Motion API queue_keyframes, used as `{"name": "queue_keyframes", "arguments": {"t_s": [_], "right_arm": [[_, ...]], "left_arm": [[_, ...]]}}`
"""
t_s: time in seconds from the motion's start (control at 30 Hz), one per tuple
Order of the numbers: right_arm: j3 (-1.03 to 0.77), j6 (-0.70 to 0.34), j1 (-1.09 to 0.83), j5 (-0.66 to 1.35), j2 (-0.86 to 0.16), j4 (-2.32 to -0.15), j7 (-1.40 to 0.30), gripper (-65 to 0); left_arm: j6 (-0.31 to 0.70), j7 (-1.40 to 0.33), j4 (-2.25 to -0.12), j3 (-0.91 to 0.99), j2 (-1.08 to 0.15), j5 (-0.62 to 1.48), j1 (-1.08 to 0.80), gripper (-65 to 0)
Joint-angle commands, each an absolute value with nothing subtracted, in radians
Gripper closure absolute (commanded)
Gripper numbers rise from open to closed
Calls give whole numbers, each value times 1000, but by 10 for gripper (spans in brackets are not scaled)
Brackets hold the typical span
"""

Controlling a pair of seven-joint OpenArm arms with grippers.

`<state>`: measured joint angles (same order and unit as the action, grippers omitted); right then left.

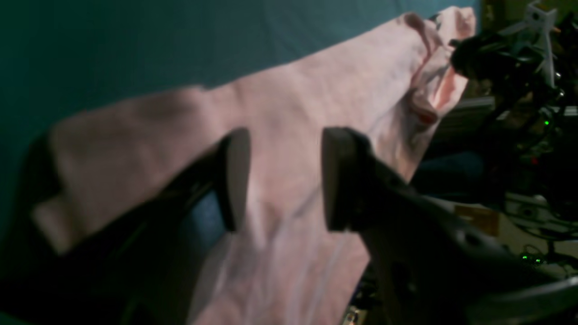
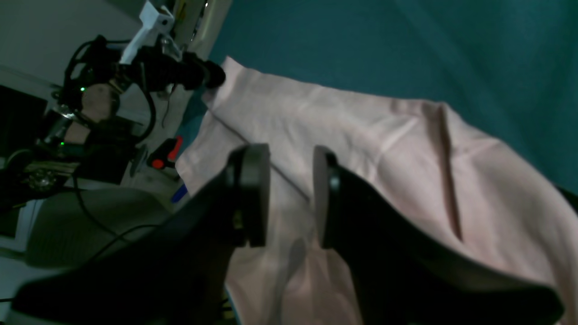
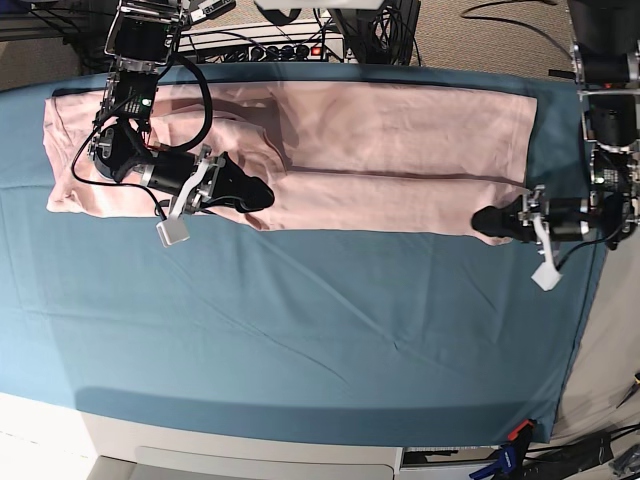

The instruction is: Fold the T-shirt properly

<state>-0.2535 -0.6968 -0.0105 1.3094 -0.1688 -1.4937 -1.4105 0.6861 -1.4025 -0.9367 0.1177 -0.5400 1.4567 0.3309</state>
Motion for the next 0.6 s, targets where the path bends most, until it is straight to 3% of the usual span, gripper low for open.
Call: {"name": "queue_keyframes", "arguments": {"t_s": [0.0,0.2,0.3,0.57], "right_arm": [[-257,-698,6,1335,-180,-1512,-1396,-180],[-257,-698,6,1334,-180,-1512,-1396,-180],[-257,-698,6,1326,-180,-1512,-1396,-180],[-257,-698,6,1326,-180,-1512,-1396,-180]], "left_arm": [[689,-1396,-951,123,-555,1484,357,-257],[691,-1378,-951,123,-549,1415,342,-199],[647,-1338,-951,123,-554,1322,332,-197],[647,-1351,-993,123,-642,1324,327,-214]]}}
